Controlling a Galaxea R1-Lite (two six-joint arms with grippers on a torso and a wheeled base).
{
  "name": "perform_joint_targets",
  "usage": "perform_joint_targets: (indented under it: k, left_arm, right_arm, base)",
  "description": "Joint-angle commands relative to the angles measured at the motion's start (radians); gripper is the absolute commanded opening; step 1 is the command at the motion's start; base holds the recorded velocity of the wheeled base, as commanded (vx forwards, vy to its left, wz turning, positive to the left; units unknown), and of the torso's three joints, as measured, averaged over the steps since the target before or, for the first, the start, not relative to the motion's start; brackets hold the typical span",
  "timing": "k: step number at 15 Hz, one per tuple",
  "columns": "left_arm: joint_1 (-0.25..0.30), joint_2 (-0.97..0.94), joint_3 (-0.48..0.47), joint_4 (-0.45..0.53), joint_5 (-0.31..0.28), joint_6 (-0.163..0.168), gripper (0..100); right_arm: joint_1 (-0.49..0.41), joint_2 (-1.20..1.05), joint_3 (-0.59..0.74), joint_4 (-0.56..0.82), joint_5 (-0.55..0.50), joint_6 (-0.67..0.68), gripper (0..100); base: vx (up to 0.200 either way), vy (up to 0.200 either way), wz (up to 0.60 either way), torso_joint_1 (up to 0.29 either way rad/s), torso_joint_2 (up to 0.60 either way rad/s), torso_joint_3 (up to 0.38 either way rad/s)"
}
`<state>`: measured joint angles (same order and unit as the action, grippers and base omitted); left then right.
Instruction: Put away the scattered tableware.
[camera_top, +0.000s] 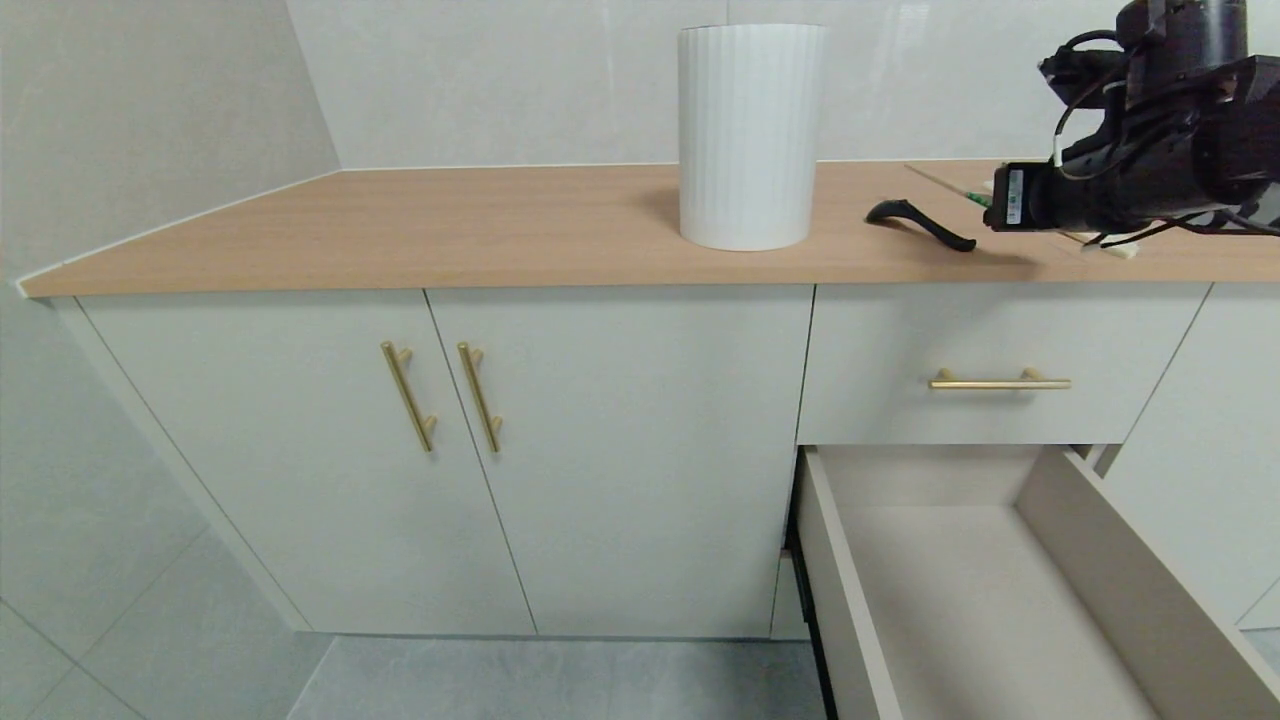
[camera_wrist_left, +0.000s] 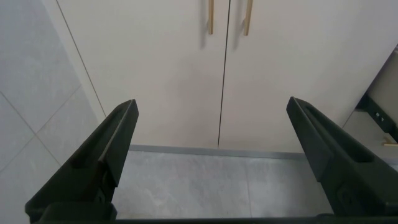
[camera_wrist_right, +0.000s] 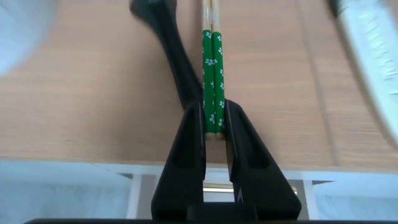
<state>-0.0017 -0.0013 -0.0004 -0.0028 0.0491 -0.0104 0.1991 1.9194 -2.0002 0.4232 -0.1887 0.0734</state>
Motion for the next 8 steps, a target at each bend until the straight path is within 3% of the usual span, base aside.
perform_joint_targets:
  k: [1,2,6,8]
  left_arm:
    - [0.000,0.001,0.000,0.000,0.000,0.000,100]
    - [0.000,0.001,-0.001,0.000,0.000,0.000,100]
    - [0.000,0.001,0.000,0.000,0.001,-0.002,100]
    - [0.000,0.001,0.000,0.000,0.000,-0.002,100]
  right_arm:
    - [0.002,-0.100,0.000,0.006,0.000,0.005,0]
    - [0.005,-0.161,0.023,0.016,0.000,0.006,0]
    - [0.009,-0.474,0.324,0.025,0.015,0.002,0]
    - [0.006,-0.700,0.569,0.026,0.115,0.003,0]
  base:
    - [0.000,0.000,0.00,0.000,0.00,0.000]
    - [0.000,0.000,0.00,0.000,0.00,0.000]
    - [0.000,0.000,0.00,0.000,0.00,0.000]
    - [0.000,0.000,0.00,0.000,0.00,0.000]
